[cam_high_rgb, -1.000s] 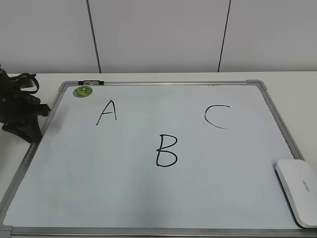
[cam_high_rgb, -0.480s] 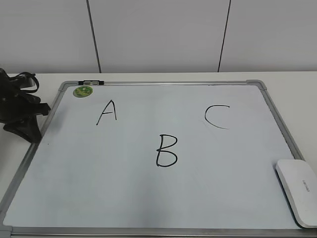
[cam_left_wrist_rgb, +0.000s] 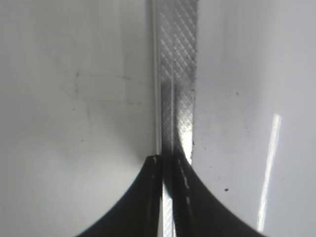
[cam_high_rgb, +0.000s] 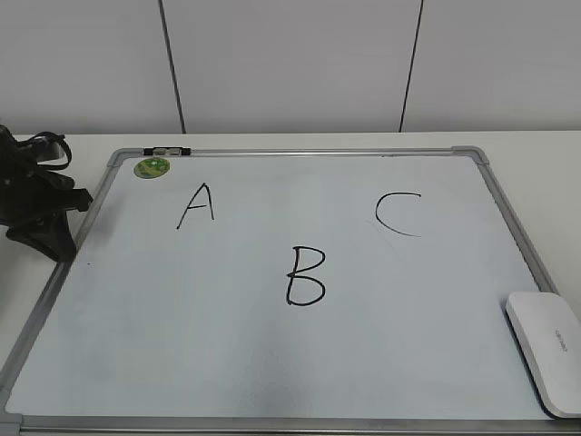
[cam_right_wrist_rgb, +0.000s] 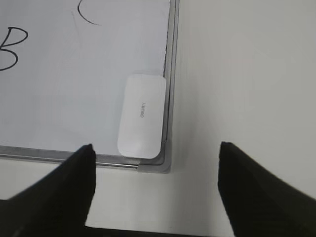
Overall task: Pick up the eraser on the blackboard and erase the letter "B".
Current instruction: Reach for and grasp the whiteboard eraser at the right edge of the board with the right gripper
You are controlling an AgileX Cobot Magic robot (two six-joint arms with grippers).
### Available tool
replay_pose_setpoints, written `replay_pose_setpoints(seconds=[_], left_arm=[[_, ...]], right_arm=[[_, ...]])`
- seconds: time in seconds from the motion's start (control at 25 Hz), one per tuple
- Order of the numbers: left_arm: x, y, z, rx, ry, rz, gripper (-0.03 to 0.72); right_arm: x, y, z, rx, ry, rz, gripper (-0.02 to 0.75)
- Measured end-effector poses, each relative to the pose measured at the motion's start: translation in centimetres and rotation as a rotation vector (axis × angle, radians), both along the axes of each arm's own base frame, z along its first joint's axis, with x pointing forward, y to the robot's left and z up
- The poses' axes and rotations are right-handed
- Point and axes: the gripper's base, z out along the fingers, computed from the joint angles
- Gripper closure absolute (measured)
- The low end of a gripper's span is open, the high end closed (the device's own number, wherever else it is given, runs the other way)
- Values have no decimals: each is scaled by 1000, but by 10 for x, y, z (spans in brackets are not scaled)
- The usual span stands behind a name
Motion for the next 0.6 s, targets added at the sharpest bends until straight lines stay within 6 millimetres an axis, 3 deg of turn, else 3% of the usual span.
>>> replay_pose_setpoints(seconds=[0.24, 0.6], left_arm=[[0, 0, 0, 0, 0, 0, 676], [0, 0, 0, -1, 7, -1, 676]], right_arm=[[26, 5, -6, 76, 99, 11, 147], [69, 10, -32, 149, 368, 39, 147]])
